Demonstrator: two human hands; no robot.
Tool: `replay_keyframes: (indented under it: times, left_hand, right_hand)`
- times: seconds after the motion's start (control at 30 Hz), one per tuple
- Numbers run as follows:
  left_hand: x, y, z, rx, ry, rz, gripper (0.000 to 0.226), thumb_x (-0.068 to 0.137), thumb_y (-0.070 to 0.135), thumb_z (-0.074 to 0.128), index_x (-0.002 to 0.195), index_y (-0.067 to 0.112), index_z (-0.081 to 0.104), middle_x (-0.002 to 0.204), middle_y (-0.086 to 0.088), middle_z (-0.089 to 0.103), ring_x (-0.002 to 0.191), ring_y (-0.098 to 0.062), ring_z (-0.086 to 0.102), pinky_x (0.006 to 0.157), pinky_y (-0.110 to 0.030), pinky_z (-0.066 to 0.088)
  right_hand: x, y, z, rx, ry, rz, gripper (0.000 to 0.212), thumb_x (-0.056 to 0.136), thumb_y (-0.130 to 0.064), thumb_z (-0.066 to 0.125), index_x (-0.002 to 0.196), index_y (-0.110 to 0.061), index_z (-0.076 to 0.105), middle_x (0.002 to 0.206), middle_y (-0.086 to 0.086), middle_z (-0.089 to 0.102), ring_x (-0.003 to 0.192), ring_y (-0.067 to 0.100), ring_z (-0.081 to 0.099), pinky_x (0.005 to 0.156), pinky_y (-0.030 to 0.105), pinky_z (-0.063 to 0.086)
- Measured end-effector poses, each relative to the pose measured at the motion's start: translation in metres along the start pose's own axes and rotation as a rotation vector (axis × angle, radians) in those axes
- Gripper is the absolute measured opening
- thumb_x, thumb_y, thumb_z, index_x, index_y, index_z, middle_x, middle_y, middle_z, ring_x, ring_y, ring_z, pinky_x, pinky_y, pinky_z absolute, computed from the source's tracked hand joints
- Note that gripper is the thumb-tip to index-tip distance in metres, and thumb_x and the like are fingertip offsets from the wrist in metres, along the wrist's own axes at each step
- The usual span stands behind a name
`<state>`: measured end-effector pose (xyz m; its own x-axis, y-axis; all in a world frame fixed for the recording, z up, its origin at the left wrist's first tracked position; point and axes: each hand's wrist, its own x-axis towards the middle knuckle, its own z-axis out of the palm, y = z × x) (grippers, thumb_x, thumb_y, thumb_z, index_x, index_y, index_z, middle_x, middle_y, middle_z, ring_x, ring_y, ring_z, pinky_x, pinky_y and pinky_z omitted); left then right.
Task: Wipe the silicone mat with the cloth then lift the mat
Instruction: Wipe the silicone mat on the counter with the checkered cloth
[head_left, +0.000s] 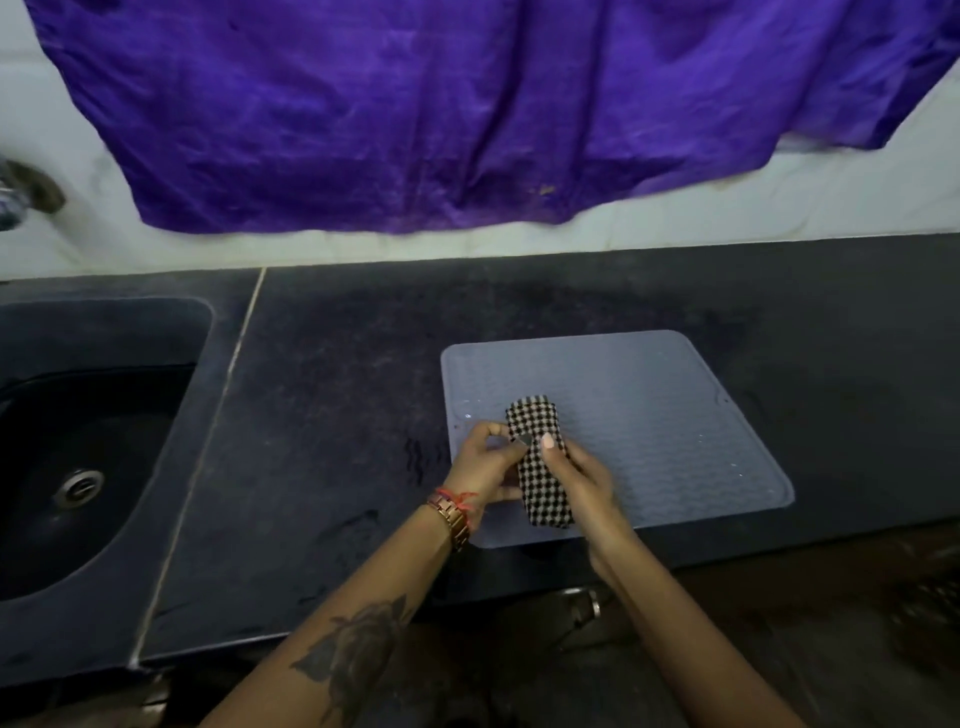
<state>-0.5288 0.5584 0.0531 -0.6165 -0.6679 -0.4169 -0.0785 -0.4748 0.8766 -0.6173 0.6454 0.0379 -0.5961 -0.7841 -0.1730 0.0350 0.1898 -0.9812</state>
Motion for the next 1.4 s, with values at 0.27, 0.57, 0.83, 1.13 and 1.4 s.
replay_keyframes:
  times: [0.27, 0.57, 0.83, 1.13, 1.4]
  left_hand:
    - [0.007, 0.001, 0.054, 0.068, 0.014, -0.001, 0.018, 0.087, 0.001, 0.056, 0.094, 0.012, 0.042, 0.086, -0.009, 0.055, 0.067, -0.017, 0.056, 0.053, -0.025, 0.053]
    - [0.021, 0.009, 0.067, 0.174, -0.030, 0.121, 0.020, 0.098, 0.021, 0.043, 0.098, 0.014, 0.062, 0.102, -0.011, 0.068, 0.061, -0.011, 0.066, 0.062, -0.025, 0.054]
    - [0.041, -0.003, -0.047, 1.193, 0.769, 0.335, 0.033, 0.090, 0.021, 0.053, 0.122, 0.015, 0.058, 0.128, -0.013, 0.056, 0.121, -0.034, 0.048, 0.101, -0.045, 0.035]
    - [0.079, -0.017, -0.080, 1.586, 0.666, 0.051, 0.082, 0.085, 0.072, 0.016, 0.148, 0.020, 0.015, 0.158, -0.005, 0.005, 0.145, -0.028, -0.008, 0.113, -0.052, -0.016]
    - [0.077, -0.029, -0.077, 1.548, 0.694, 0.160, 0.086, 0.080, 0.067, -0.001, 0.148, 0.017, 0.019, 0.157, -0.005, 0.014, 0.145, -0.026, -0.004, 0.112, -0.044, -0.020]
  right_hand:
    - [0.014, 0.018, -0.055, -0.107, 0.060, -0.068, 0.029, 0.089, -0.027, 0.059, 0.110, -0.036, 0.042, 0.113, -0.007, 0.056, 0.102, 0.001, 0.055, 0.080, 0.015, 0.045]
    - [0.045, 0.009, -0.114, 0.435, -0.154, 0.249, 0.040, 0.078, -0.026, 0.063, 0.110, -0.002, 0.063, 0.105, 0.016, 0.069, 0.093, 0.026, 0.067, 0.071, 0.036, 0.059]
    - [0.071, 0.001, -0.157, 0.530, -0.107, 0.347, 0.032, 0.094, -0.032, 0.045, 0.113, -0.011, 0.061, 0.110, 0.005, 0.068, 0.101, 0.019, 0.063, 0.089, 0.037, 0.048]
    - [0.088, 0.006, -0.168, 0.349, -0.018, 0.266, 0.055, 0.064, -0.013, 0.074, 0.118, -0.009, 0.059, 0.109, 0.009, 0.069, 0.094, 0.022, 0.066, 0.071, 0.033, 0.054]
    - [0.101, 0.033, -0.162, -1.060, 0.210, -0.285, 0.070, 0.081, -0.045, 0.064, 0.138, -0.012, 0.040, 0.136, 0.015, 0.047, 0.116, 0.035, 0.044, 0.098, 0.042, 0.035]
